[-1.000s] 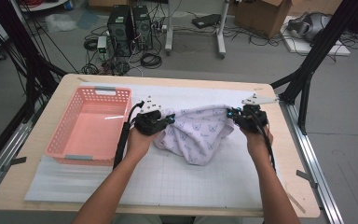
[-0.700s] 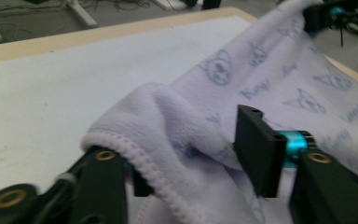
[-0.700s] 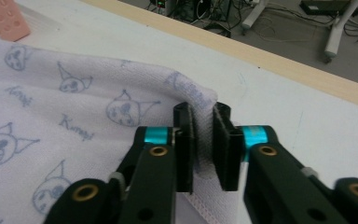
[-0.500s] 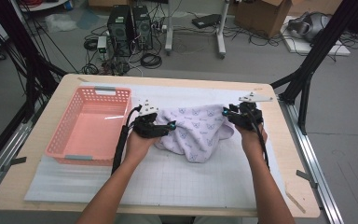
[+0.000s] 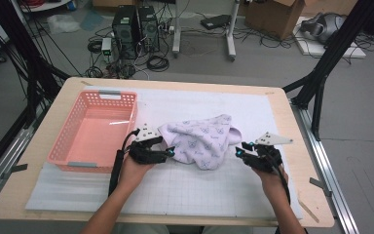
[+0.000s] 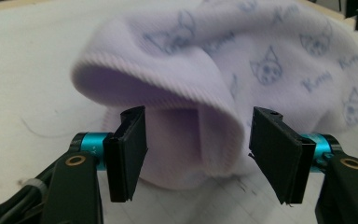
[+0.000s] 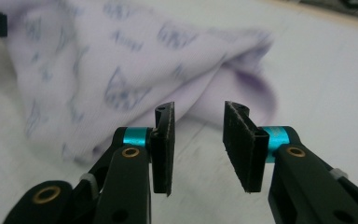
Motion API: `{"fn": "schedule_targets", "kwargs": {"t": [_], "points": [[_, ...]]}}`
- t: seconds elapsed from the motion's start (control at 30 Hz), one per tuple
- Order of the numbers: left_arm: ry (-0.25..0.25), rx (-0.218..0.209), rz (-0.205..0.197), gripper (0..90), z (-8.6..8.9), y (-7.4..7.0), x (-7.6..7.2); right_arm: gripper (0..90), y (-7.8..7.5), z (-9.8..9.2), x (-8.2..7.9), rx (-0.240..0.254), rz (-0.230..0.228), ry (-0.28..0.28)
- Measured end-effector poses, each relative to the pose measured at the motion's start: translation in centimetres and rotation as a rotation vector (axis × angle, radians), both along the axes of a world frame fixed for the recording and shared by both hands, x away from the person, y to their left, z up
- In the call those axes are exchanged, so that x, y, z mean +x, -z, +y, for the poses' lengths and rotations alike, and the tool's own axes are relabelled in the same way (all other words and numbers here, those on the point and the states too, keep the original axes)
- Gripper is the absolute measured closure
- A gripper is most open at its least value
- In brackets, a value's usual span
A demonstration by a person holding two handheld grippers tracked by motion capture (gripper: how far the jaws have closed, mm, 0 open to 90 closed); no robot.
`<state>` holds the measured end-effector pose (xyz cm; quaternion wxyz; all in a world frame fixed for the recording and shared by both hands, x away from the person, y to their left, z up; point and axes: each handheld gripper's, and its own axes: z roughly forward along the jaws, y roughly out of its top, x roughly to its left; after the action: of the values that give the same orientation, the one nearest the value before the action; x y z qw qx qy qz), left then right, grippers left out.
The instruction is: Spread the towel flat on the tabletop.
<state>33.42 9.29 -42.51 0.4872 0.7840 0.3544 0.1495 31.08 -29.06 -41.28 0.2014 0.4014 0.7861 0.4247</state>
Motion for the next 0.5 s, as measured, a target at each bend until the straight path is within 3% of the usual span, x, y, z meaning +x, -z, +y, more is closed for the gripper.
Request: {"fn": "schedule_targets", "kwargs": {"t": [0.07,0.13,0.17,0.2,0.23,0.33,0.43,0.5], "points": [[0.023,0.026,0.032,38.4,-0.4,0.8,-0.3,59.1,1.2,0.6,0.0,-0.003,0.047,-0.023],[0.035,0.038,0.049,38.4,-0.6,1.1,-0.2,53.1,2.1,1.3,0.2,0.03,0.093,-0.048],[0.043,0.053,0.06,38.4,-0.8,1.2,-0.2,53.1,2.1,1.3,0.2,0.03,0.093,-0.048],[0.044,0.066,0.061,40.4,-1.1,1.4,-0.2,47.9,2.7,2.3,0.3,0.04,0.108,-0.094],[0.057,0.074,0.063,42.3,-1.7,1.7,-0.2,47.4,2.8,2.9,0.3,0.043,0.112,-0.103],[0.063,0.121,0.048,62.1,-2.2,2.1,-0.1,47.3,3.1,4.0,0.7,0.056,0.114,-0.11],[0.066,0.095,0.051,74.6,-2.1,2.0,-0.2,64.0,3.6,4.1,1.3,0.106,0.16,-0.101],[0.073,0.093,0.049,76.7,-2.1,1.9,-0.3,79.4,3.7,4.1,1.4,0.124,0.165,-0.125]]}}
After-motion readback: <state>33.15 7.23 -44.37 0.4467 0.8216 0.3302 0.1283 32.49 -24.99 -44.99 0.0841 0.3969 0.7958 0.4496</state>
